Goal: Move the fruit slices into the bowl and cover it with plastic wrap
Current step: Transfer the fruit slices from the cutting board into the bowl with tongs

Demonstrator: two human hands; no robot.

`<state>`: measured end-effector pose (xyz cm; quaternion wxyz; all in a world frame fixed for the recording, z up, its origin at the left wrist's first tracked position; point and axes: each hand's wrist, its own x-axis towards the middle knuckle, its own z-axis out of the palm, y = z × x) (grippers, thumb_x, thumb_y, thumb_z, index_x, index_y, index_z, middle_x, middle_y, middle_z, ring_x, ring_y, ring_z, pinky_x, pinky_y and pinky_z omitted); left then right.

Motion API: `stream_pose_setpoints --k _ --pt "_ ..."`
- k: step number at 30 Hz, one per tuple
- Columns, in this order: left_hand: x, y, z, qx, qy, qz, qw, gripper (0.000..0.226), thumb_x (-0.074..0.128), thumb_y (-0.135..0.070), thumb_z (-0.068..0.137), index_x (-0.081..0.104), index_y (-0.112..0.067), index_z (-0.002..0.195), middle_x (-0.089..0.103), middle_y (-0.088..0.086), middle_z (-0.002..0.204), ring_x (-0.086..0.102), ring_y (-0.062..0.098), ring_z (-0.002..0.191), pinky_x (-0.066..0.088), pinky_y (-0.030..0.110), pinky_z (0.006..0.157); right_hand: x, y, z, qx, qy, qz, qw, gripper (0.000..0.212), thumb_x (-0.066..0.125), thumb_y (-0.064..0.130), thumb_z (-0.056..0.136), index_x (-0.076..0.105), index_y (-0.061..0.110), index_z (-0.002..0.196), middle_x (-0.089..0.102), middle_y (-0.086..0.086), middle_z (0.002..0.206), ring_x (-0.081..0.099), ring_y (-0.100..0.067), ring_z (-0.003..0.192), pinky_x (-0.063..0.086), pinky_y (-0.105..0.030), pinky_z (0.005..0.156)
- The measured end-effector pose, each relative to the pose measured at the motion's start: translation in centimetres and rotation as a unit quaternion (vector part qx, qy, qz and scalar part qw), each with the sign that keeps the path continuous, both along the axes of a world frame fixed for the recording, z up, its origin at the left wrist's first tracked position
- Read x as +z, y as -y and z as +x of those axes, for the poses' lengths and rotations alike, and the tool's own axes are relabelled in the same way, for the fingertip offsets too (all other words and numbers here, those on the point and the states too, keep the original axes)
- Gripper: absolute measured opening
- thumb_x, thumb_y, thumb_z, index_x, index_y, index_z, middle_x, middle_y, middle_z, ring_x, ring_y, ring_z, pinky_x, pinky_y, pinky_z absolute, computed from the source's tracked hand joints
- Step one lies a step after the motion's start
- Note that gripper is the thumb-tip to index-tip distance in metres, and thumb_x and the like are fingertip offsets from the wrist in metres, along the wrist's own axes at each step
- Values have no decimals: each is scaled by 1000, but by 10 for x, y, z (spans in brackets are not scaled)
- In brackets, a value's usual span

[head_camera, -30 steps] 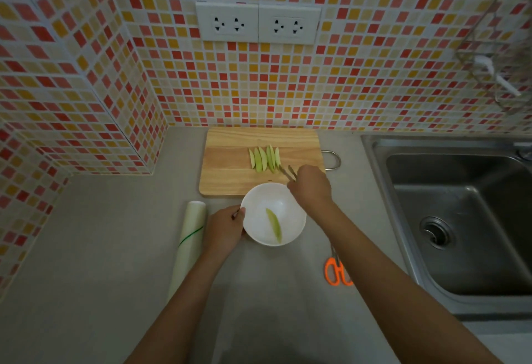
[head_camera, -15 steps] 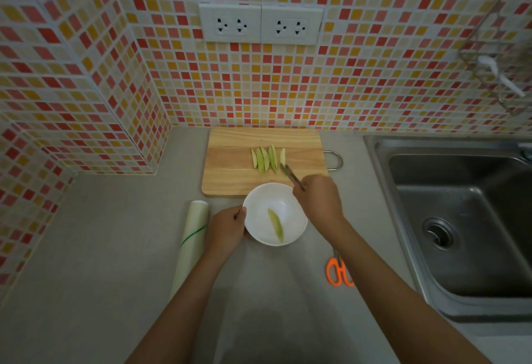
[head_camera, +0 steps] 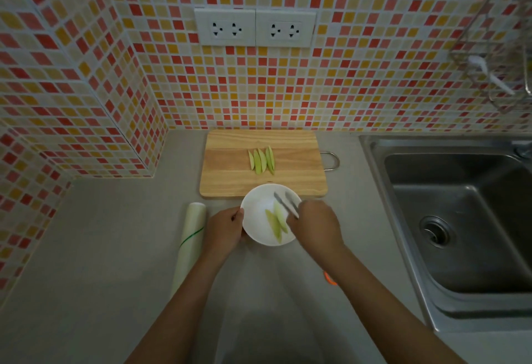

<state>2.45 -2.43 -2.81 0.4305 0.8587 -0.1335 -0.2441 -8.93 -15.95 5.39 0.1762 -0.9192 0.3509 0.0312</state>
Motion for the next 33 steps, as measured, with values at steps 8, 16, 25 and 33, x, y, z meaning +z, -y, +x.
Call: stream_pose_setpoints --k 8,16,25,33 --pt "-2 0 1 6 -13 -5 1000 34 42 -24 98 71 -10 88 72 15 76 70 34 69 57 50 74 -3 39 85 6 21 8 1000 21 54 5 83 47 10 64 66 -13 83 62 -28 76 32 -26 52" --pt "-2 -1 -1 9 -7 -12 1000 33 43 -24 98 72 -10 90 72 14 71 69 33 64 57 51 71 -29 42 103 6 16 11 1000 17 49 -3 82 65 1 87 69 -16 94 65 -33 87 40 -30 60" --pt "0 0 -1 8 -8 -12 1000 31 44 -24 98 71 -16 85 70 8 67 69 31 66 58 50 73 -7 31 38 -21 103 71 992 40 55 14 82 32 15 49 33 1 49 37 -19 51 19 -27 42" --pt "0 1 0 4 -5 -1 1000 33 42 -24 98 70 -15 83 70 8 70 69 31 68 58 48 74 -18 -10 -30 30 -21 47 998 23 53 23 85 64 4 78 67 -17 81 64 -33 79 44 -32 62"
